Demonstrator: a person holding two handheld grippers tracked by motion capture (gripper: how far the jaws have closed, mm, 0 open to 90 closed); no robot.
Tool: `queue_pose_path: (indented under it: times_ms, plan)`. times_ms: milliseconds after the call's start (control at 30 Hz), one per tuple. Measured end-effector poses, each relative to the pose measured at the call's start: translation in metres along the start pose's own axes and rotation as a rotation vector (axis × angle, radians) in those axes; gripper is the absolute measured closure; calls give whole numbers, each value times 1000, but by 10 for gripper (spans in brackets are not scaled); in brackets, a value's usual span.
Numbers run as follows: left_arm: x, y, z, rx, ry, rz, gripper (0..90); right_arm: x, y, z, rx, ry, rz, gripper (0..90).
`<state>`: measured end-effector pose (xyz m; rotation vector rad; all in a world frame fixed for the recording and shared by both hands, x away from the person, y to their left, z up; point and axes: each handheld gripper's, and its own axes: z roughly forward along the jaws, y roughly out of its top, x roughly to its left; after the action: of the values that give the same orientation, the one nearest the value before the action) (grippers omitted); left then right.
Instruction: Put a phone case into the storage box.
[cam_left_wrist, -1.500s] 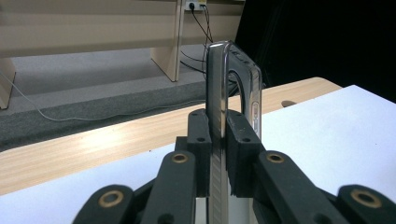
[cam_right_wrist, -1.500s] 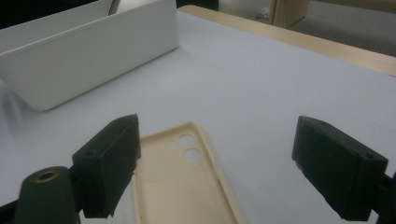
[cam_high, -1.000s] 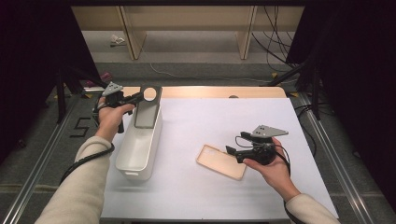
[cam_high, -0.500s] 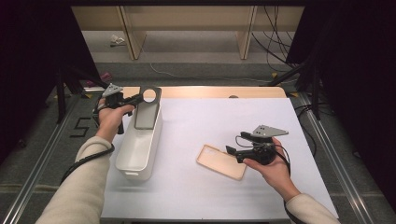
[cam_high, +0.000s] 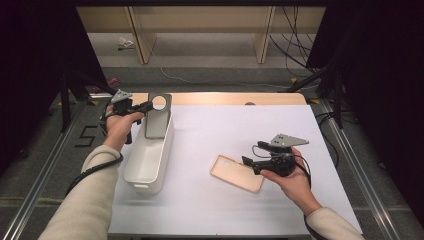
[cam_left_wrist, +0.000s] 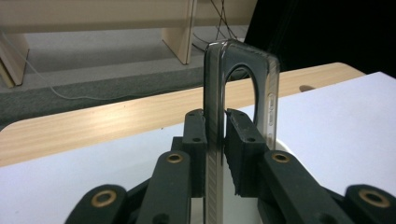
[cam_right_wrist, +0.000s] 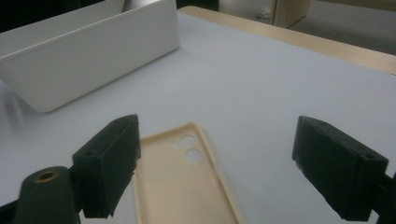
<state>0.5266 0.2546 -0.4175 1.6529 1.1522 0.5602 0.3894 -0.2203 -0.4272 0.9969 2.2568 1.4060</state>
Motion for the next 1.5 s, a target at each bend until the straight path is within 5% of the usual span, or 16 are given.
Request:
queue_pose_path:
  times_ms: [367,933,1200,1500]
  plan:
    - [2,-3,3,36,27,-11,761,0,0,0,3,2,0,161]
    - [0,0,8,82,87,38,717,0,0,0,-1,1,2,161]
    - [1,0,6,82,100,15,558,0,0,0,4,2,3,161]
    - [-3,7,-7,68,127,-11,276,0,0,0,6,-2,3,161]
